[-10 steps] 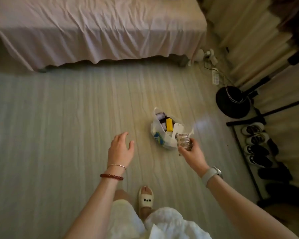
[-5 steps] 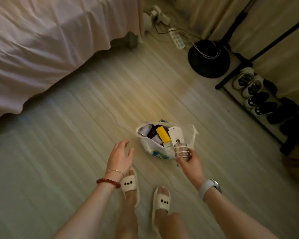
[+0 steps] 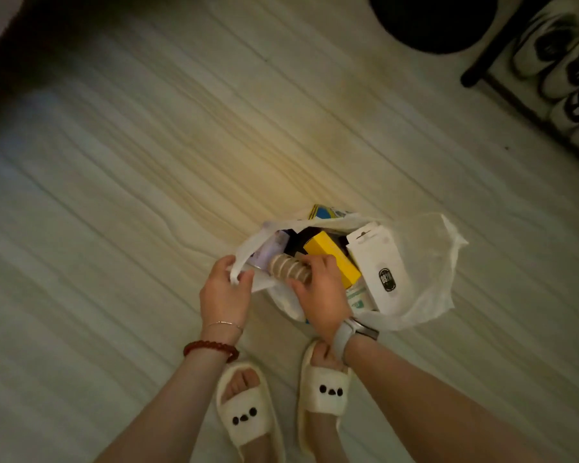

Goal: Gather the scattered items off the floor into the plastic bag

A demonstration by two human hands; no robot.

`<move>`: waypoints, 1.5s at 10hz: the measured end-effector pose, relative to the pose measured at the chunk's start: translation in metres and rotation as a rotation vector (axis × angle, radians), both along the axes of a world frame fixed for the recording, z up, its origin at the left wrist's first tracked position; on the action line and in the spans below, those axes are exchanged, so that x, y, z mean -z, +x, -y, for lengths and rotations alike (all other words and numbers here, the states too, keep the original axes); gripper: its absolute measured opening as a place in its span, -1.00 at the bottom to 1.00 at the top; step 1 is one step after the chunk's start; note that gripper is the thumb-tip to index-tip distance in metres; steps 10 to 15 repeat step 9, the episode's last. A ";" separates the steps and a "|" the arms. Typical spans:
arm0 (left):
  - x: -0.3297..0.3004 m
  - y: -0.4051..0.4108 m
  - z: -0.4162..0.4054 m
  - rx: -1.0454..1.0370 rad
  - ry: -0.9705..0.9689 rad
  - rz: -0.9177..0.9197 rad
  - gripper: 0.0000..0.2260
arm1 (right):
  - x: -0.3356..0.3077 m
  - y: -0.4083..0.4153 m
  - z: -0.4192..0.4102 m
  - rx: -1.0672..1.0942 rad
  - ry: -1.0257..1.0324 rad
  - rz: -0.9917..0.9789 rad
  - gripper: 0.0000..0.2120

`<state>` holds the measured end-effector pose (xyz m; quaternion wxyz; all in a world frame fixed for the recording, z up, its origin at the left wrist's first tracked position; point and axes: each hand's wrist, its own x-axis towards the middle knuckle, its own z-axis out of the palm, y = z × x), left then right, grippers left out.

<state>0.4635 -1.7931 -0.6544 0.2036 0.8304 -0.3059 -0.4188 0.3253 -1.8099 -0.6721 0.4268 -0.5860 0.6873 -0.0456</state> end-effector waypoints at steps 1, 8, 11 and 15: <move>0.003 0.001 -0.007 -0.013 -0.036 0.050 -0.89 | 0.014 -0.005 -0.002 -0.140 0.001 0.000 -0.66; 0.066 -0.099 0.026 1.008 -0.461 0.268 -0.58 | 0.026 -0.138 0.025 -0.320 -0.219 -0.109 -0.36; 0.092 -0.108 0.031 0.932 -0.371 0.365 -0.51 | 0.054 -0.136 0.014 -0.365 -0.227 -0.154 -0.37; 0.092 -0.108 0.031 0.932 -0.371 0.365 -0.51 | 0.054 -0.136 0.014 -0.365 -0.227 -0.154 -0.37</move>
